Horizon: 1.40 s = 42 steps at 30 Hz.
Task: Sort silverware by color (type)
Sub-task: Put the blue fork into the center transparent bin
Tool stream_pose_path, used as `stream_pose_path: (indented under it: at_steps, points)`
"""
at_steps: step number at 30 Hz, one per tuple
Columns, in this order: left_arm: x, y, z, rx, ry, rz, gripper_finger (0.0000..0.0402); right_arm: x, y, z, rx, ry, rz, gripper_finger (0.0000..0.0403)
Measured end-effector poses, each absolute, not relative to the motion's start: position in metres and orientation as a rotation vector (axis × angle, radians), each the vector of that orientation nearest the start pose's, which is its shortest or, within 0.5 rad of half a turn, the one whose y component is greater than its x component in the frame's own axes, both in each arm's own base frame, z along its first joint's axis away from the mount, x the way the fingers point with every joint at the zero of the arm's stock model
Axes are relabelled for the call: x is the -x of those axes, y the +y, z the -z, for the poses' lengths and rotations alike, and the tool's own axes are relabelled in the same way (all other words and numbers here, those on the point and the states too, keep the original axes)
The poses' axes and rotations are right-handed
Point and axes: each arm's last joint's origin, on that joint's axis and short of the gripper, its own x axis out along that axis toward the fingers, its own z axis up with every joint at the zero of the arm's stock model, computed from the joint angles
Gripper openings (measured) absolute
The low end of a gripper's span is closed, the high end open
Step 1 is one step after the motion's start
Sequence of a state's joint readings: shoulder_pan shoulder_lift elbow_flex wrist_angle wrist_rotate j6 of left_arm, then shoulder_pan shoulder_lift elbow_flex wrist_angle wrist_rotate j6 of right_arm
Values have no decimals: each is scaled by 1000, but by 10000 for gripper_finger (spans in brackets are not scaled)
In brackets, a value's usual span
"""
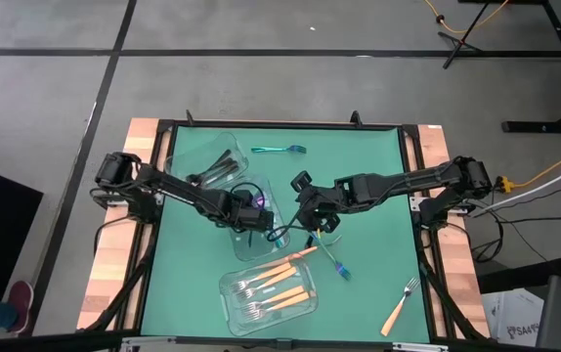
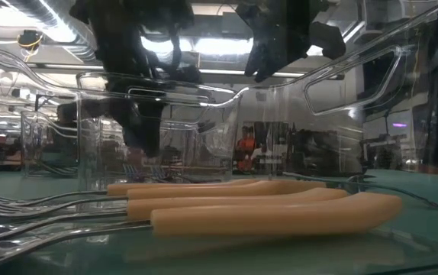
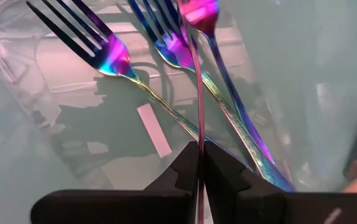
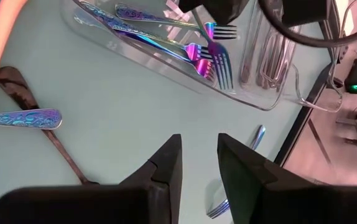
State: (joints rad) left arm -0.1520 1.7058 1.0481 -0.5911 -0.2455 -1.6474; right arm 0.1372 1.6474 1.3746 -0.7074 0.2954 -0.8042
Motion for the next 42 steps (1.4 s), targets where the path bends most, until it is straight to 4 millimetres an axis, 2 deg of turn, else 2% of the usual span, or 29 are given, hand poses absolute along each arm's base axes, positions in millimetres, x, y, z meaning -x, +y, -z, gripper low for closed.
stream_pose_path:
  at_steps: [12,24,31,42]
  points:
    - [-316,-37,-167,1184,838,-1039,17,-343,39,-279,948,977,-252,92]
    - [-316,-37,-167,1174,832,-1041,66,-343,39,-279,949,978,-253,92]
    - [-316,-37,-167,1173,833,-1040,73,-343,39,-279,945,986,-254,92]
    - [-314,-46,-167,1116,868,-989,74,-334,38,-274,793,1093,-199,92]
